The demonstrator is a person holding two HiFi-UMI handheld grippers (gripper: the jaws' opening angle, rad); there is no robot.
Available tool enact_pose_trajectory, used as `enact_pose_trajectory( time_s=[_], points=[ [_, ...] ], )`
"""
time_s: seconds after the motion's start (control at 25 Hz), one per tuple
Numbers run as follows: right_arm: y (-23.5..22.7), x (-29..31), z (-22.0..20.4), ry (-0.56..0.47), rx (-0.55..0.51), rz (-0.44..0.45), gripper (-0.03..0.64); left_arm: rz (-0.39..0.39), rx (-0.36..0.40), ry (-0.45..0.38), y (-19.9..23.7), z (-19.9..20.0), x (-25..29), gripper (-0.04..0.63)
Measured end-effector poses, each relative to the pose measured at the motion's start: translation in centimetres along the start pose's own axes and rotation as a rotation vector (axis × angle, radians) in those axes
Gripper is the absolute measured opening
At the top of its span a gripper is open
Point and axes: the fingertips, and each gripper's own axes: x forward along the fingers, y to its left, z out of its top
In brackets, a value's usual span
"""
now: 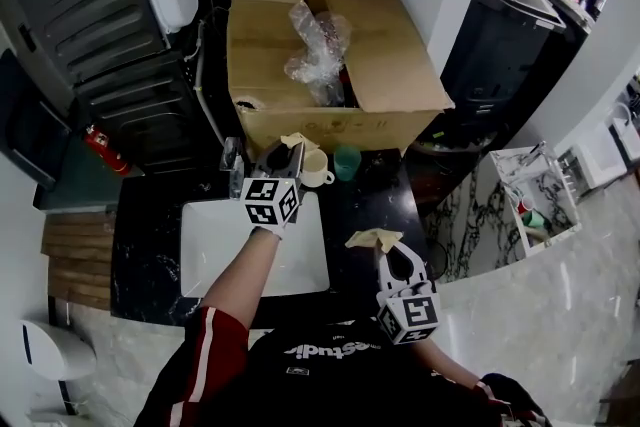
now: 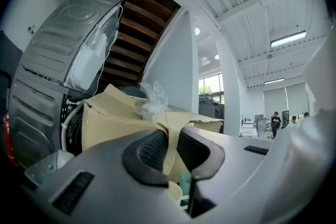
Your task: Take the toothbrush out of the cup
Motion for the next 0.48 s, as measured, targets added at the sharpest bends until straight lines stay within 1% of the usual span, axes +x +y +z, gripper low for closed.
enact_pose_trajectory(
  time_s=[0.08,0.2,0.36,0.48],
  points=[
    [0.2,0.2,0.0,-0.001,-0.001,0.009,0.043,-0.012,0.003,-0.02,0.0,2.0,-0.2,0.052],
    [0.4,0.4,-0.1,-0.001,-0.006,0.019,0.043,-0.03,0.012,-0.029,-0.1,3.4,-0.6,0.052],
    [0.6,0.6,0.1,0.001,-0.004,0.023,0.043,-0.038,0.029,-0.01,-0.6,3.4,-2.3,0.052],
    [0.2,0.8,0.3,-0.001,-0.008,0.015,0.043,-0.036,0.029,0.005,-1.4,2.9,-4.9,0.052]
  ],
)
